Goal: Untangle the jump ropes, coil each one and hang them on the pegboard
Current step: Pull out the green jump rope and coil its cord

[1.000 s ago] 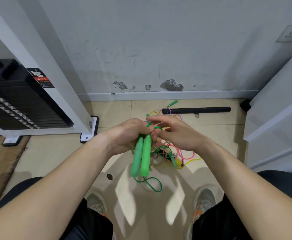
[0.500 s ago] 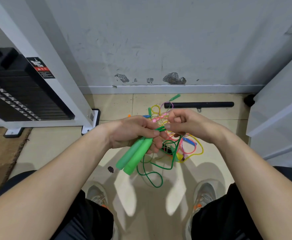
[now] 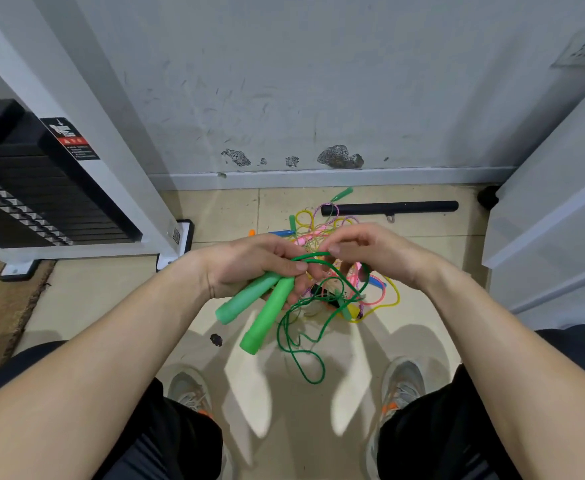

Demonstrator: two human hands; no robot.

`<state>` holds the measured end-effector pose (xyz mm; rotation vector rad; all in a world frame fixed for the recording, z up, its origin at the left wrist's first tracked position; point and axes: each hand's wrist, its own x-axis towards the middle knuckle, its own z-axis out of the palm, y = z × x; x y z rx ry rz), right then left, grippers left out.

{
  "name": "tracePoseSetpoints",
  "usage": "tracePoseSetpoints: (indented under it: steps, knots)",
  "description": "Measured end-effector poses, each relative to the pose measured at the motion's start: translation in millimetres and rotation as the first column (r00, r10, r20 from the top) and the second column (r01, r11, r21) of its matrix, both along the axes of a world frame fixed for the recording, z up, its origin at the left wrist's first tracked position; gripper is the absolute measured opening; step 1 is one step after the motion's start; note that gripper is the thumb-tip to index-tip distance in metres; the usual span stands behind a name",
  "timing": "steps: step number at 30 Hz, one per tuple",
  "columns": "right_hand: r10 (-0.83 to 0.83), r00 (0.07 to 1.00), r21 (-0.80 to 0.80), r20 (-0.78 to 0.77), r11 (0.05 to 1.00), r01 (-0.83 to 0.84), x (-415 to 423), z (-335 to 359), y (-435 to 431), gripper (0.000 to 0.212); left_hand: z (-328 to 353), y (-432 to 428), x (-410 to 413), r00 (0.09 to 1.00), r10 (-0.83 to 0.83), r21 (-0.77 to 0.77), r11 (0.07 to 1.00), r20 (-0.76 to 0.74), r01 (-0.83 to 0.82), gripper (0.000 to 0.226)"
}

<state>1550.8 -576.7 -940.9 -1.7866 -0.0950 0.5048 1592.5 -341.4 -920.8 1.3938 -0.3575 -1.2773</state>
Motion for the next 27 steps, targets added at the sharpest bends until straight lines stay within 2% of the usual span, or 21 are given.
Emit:
tracePoseSetpoints:
  steps: [2,4,9,11,13,15,17,19,23,26,27]
  knots:
    - [0.099,0.994,0.019,-0.05,0.995,-0.098,-2.2,-3.9,7.1,0.033,-0.2,1.1,2.3,1.0,0.025,0.0,1.0,-0.002,-0.025,0.018]
    - [0.091,0.994,0.078,-0.054,0.993,-0.087,-3.3,-5.9,11.2,0.043,2.5,0.7,4.5,0.998,0.052,0.003,0.999,-0.022,-0.052,0.016]
    - [-0.002,0.998,0.011,0.065,1.0,0.001,-0.3,-7.2,8.9,0.032,2.8,-5.2,1.9,0.985,0.168,0.035,0.985,-0.029,-0.167,0.034]
    - [-0.044,0.998,0.031,0.042,0.999,0.042,-0.9,-9.2,11.6,0.035,2.5,-7.7,-0.9,0.973,0.225,0.007,0.974,-0.044,-0.225,0.031]
    - [-0.129,0.991,0.037,0.033,0.991,0.128,-1.8,-13.1,19.4,0.038,3.1,-8.8,-2.2,0.937,0.324,-0.022,0.944,-0.131,-0.33,0.025]
    - [-0.191,0.971,-0.105,0.146,0.973,0.207,-5.1,-19.9,31.6,0.034,0.8,-10.8,-1.2,0.863,0.452,-0.06,0.878,-0.225,-0.475,0.025]
    - [-0.108,0.953,-0.324,0.283,0.924,0.201,-13.0,-26.9,47.0,0.029,-4.9,-14.7,-1.0,0.778,0.57,-0.083,0.791,-0.264,-0.607,0.025]
    - [-0.03,0.956,-0.401,0.291,0.904,0.15,-20.3,-29.5,59.6,0.029,-11.2,-18.6,-3.1,0.739,0.642,-0.09,0.74,-0.204,-0.667,0.02]
    - [0.129,0.959,-0.556,0.25,0.831,0.033,-17.5,-24.3,61.4,0.028,-28.8,-20.2,-5.7,0.773,0.633,-0.108,0.772,0.041,-0.627,0.029]
    - [0.105,0.948,-0.545,0.302,0.835,0.081,-15.3,-17.2,60.1,0.016,-36.7,-18.5,-2.8,0.736,0.598,-0.131,0.796,0.318,-0.59,0.031]
    - [0.059,0.948,-0.508,0.314,0.853,0.116,-15.5,-15.3,60.9,0.02,-35.8,-18.7,-2.3,0.713,0.576,-0.131,0.806,0.401,-0.577,0.03]
